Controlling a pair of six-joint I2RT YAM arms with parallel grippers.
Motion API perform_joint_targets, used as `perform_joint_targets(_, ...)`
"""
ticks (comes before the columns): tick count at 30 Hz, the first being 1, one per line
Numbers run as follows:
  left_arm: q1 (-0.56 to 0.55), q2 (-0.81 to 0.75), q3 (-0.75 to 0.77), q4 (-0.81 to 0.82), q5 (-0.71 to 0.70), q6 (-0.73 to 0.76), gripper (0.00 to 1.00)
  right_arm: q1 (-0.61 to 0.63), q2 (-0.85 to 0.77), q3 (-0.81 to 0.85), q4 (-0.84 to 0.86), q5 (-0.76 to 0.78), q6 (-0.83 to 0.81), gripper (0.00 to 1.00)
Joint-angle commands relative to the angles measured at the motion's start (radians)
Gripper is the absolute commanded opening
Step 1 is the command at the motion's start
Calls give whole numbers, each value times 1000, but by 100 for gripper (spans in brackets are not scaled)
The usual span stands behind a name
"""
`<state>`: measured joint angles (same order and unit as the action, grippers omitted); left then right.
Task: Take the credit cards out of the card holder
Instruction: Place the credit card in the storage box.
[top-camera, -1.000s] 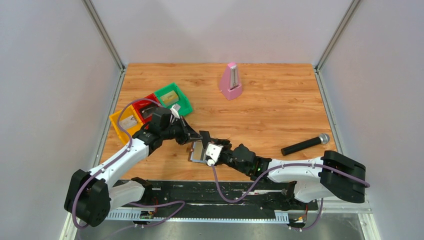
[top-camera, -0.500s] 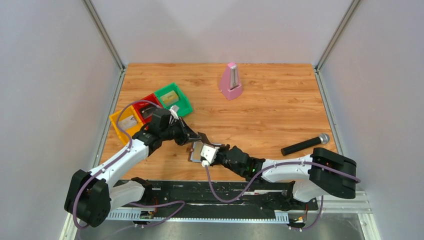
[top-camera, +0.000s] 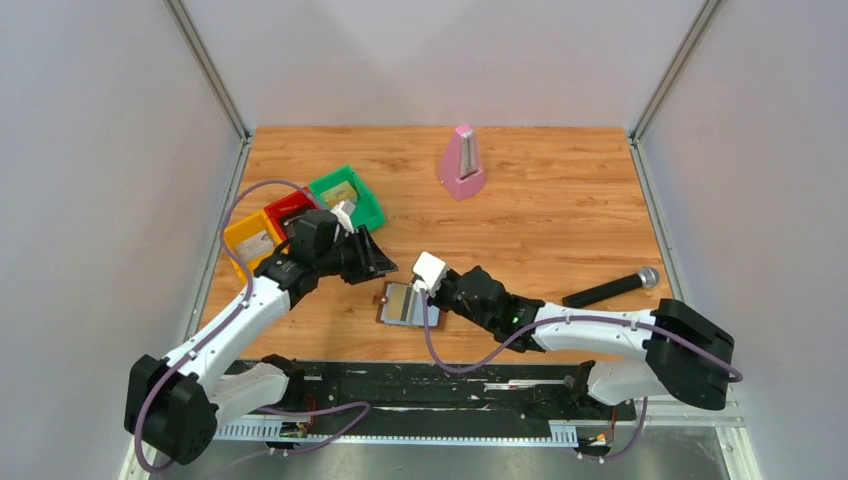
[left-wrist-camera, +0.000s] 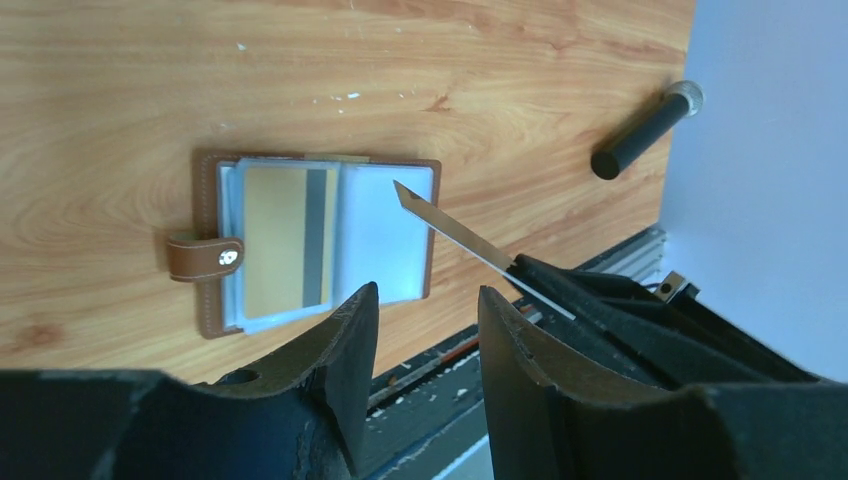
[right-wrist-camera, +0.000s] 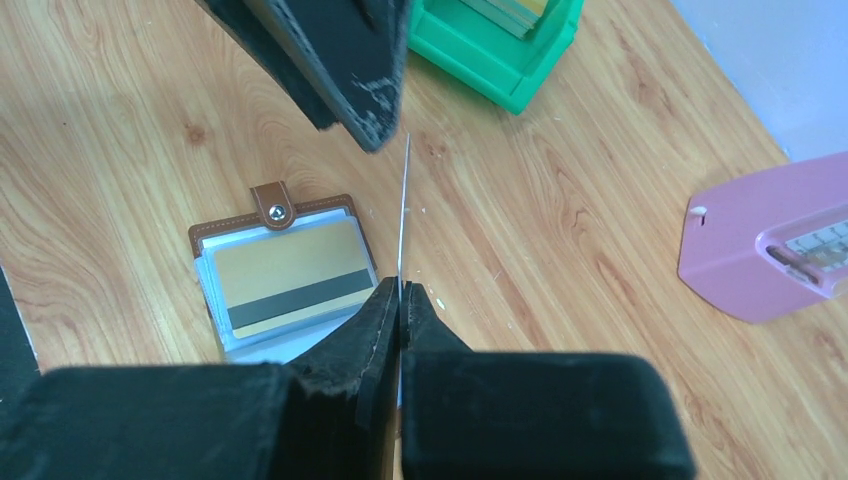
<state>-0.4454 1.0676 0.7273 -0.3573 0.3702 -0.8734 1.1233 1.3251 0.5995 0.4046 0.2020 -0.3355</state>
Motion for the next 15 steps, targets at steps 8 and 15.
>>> perform_joint_targets(8, -4, -70, 53, -61, 7, 188, 51, -41, -51, 51, -70, 23, 155, 0)
perform_joint_targets(15, -4, -109, -25, 114, 61, 161, 55, -152, -97, 182, -229, -159, 617, 0)
